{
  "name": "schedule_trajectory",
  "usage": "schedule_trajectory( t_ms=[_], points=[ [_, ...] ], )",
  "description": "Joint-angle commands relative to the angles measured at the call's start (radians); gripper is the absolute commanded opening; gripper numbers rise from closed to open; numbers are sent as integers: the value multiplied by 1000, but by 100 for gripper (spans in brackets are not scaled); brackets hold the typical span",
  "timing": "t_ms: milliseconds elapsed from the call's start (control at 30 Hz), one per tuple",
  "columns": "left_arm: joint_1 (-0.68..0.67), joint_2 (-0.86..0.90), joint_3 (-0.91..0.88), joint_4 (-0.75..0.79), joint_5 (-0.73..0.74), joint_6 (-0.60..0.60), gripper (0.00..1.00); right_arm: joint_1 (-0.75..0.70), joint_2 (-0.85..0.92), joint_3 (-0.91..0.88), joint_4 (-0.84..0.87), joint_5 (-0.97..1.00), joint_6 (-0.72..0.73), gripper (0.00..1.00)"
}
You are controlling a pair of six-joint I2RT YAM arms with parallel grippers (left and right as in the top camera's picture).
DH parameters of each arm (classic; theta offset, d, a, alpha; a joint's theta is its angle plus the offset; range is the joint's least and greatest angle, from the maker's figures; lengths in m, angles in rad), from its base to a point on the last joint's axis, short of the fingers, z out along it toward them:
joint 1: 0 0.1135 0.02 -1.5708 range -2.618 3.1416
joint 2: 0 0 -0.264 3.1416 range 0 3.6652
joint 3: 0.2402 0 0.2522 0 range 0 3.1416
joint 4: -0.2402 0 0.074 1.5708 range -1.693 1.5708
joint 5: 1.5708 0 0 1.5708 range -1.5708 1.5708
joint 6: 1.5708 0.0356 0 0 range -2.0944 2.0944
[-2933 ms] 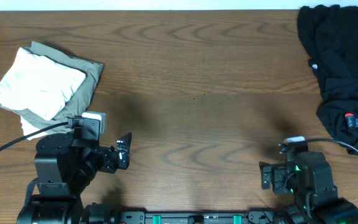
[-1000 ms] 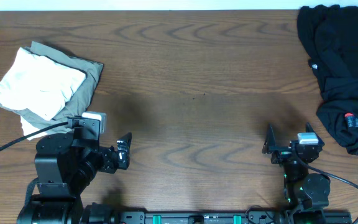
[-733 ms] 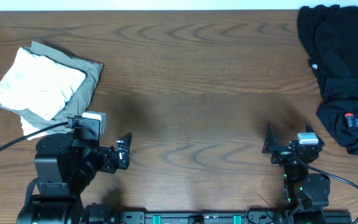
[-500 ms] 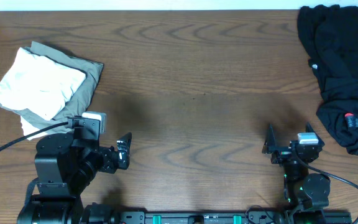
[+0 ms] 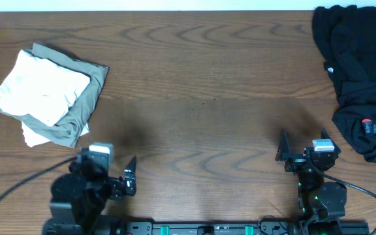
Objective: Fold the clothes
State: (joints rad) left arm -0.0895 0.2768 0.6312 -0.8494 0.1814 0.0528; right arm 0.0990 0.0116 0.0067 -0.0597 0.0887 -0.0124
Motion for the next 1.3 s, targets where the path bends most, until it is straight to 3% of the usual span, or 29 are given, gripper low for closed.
schedule_trajectory(
  t_ms=[0, 167, 333, 433, 767, 1267],
  points=[
    [-9, -126, -158, 101, -37, 7, 98, -13, -6, -1, -4, 15, -11, 99],
    [-9, -272, -377, 412, -41, 7, 98, -13, -6, -1, -4, 15, -12, 99],
    [-9, -274, -555, 829, -106, 7, 98, -13, -6, -1, -4, 16, -11, 99],
    [-9, -275, -628, 985, -149, 7, 98, -13, -6, -1, -4, 16, -12, 99],
    [-8, -273, -627, 780, -149, 7, 98, -13, -6, -1, -4, 16, -11, 99],
    [-8, -251, -627, 781, -148, 6, 98, -13, -6, -1, -4, 16, -11, 99]
  ],
)
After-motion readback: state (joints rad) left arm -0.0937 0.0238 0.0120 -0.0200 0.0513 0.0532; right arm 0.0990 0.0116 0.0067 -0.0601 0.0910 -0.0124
